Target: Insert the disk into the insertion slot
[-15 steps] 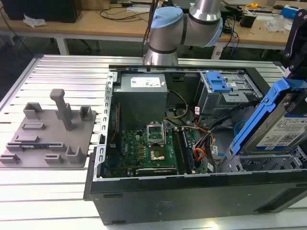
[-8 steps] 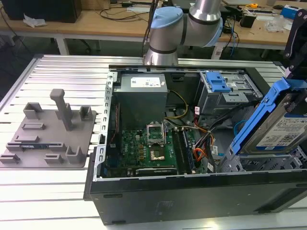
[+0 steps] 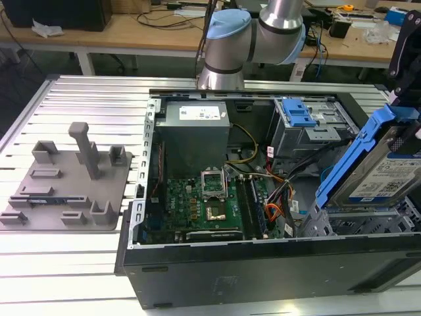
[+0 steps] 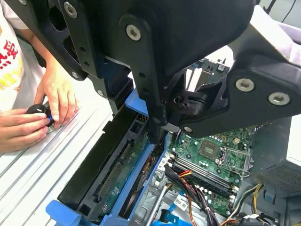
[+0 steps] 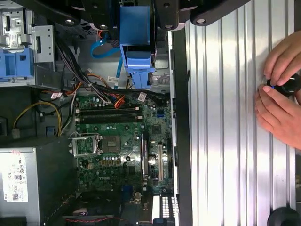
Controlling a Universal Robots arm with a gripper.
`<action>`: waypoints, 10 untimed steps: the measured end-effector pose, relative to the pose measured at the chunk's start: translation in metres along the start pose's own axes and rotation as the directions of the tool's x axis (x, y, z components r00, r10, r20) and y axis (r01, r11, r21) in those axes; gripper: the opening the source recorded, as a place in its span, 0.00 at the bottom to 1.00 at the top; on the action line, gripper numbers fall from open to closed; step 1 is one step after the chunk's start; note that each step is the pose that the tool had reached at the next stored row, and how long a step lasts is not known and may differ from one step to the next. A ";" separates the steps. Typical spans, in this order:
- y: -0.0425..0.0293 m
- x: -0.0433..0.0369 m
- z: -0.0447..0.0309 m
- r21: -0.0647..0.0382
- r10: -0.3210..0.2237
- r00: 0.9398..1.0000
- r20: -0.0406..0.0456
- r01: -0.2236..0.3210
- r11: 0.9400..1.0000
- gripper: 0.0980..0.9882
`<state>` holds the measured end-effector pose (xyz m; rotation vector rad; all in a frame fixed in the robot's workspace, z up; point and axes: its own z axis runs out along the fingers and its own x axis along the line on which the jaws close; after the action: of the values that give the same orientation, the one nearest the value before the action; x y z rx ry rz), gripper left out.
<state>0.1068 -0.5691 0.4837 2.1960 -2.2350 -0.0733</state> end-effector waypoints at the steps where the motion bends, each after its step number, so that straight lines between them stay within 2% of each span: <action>1: 0.0001 0.0000 0.0000 0.000 0.000 1.000 0.005 0.000 1.000 0.30; 3: 0.0002 0.0000 0.0000 0.001 -0.001 1.000 0.012 0.001 1.000 0.30; 10: 0.0003 0.0000 0.0000 0.003 -0.001 1.000 0.013 0.001 1.000 0.30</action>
<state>0.1065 -0.5691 0.4836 2.2043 -2.2428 -0.0848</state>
